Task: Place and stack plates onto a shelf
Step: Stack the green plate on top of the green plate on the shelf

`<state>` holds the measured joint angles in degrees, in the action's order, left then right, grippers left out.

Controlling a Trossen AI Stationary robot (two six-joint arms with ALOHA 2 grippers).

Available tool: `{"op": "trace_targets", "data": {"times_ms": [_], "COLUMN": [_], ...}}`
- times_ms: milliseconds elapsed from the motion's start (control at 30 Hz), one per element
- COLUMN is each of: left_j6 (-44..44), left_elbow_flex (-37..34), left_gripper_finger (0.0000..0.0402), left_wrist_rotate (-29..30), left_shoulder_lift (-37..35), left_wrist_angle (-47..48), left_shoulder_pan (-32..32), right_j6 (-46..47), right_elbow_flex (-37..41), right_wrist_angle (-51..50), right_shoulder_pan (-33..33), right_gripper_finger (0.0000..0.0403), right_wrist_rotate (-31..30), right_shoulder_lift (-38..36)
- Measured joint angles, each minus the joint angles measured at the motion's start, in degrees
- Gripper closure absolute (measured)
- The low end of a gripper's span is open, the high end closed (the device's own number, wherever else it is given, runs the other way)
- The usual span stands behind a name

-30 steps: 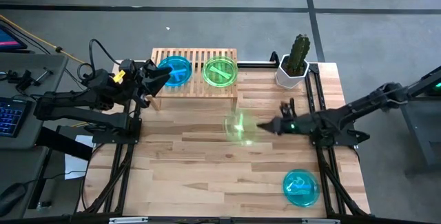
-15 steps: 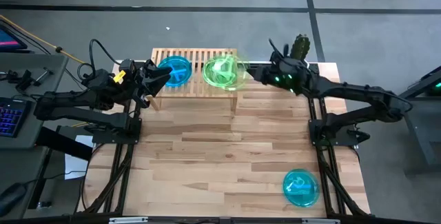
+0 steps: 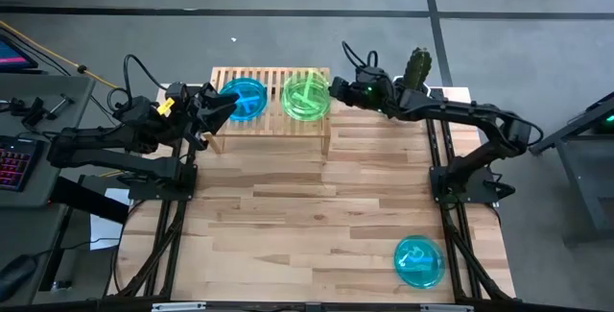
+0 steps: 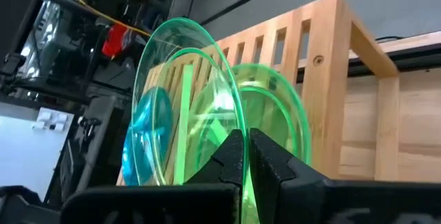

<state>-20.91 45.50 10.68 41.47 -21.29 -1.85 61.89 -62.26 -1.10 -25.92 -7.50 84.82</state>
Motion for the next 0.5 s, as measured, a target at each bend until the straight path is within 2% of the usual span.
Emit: {"op": "trace_targets", "data": {"times_ms": [500], "left_j6": [0.00], "left_elbow_flex": [0.00], "left_gripper_finger": [0.0245], "left_wrist_rotate": [0.00], "left_shoulder_lift": [0.01], "left_wrist_angle": [0.01], "left_shoulder_pan": [0.00], "right_j6": [-2.82], "right_elbow_flex": [0.11], "right_wrist_angle": [-4.23], "right_shoulder_pan": [0.14], "right_gripper_finger": [0.0402], "right_wrist_rotate": [0.43], "right_shoulder_lift": [-1.22]}}
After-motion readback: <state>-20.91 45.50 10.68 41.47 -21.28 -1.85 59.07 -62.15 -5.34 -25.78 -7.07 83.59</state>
